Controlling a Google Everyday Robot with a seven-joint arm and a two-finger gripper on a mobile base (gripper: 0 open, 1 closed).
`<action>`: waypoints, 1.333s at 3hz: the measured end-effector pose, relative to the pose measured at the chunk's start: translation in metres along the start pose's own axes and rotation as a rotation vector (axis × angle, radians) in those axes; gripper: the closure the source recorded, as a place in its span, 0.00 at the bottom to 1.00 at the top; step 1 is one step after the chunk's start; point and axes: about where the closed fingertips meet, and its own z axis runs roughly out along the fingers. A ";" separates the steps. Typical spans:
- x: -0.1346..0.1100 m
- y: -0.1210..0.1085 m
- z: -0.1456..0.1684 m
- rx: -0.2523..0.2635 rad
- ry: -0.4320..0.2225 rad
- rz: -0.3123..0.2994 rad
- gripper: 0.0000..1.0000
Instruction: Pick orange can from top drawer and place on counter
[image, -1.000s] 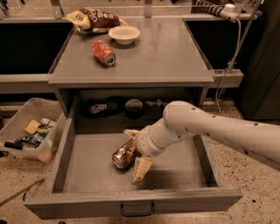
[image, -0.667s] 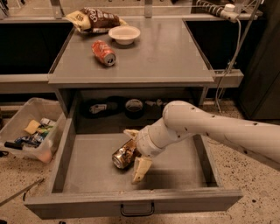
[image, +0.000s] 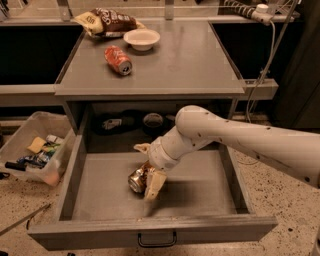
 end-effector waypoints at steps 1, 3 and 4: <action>0.006 -0.002 0.013 -0.052 -0.025 0.035 0.00; 0.006 -0.002 0.013 -0.054 -0.026 0.035 0.42; 0.006 -0.001 0.013 -0.053 -0.027 0.036 0.65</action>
Offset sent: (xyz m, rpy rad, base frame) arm 0.0021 0.0039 -0.0110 0.0094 0.0552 0.0084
